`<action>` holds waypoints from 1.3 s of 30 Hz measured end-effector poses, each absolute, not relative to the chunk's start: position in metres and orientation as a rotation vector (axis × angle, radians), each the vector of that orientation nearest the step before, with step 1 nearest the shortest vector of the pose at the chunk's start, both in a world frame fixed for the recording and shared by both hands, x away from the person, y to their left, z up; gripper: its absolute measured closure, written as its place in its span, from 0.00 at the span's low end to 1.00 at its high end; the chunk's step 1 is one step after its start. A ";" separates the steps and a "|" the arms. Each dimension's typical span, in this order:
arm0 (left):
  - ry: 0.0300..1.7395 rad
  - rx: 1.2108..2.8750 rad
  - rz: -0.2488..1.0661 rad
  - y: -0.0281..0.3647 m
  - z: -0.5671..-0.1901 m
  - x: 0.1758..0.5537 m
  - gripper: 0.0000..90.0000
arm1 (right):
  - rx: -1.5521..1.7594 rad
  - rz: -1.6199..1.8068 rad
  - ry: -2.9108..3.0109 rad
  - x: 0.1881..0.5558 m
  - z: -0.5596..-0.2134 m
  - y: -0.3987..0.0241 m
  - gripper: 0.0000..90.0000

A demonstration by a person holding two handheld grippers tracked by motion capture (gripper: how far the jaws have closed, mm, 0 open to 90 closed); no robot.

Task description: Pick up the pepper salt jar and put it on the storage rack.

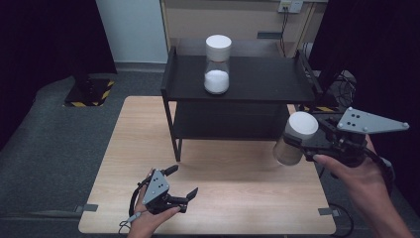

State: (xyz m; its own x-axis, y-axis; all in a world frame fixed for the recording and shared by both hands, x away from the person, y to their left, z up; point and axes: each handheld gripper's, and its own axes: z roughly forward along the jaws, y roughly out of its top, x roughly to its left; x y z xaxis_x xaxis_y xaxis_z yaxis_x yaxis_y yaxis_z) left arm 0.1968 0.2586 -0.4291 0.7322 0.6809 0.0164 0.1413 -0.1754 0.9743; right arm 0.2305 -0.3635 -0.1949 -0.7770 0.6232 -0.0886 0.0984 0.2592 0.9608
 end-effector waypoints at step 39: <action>0.658 1.729 0.538 0.260 -0.431 0.200 0.04 | 0.621 1.515 2.056 0.281 -0.119 -0.346 0.39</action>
State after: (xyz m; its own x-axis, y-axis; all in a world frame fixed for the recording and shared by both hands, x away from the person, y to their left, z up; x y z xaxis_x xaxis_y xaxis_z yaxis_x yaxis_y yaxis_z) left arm 0.2000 0.2605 -0.4307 0.7375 0.6751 0.0178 0.1515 -0.1910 0.9698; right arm 0.2809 -0.3456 -0.1193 -0.7667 0.6288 -0.1294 0.0627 0.2740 0.9597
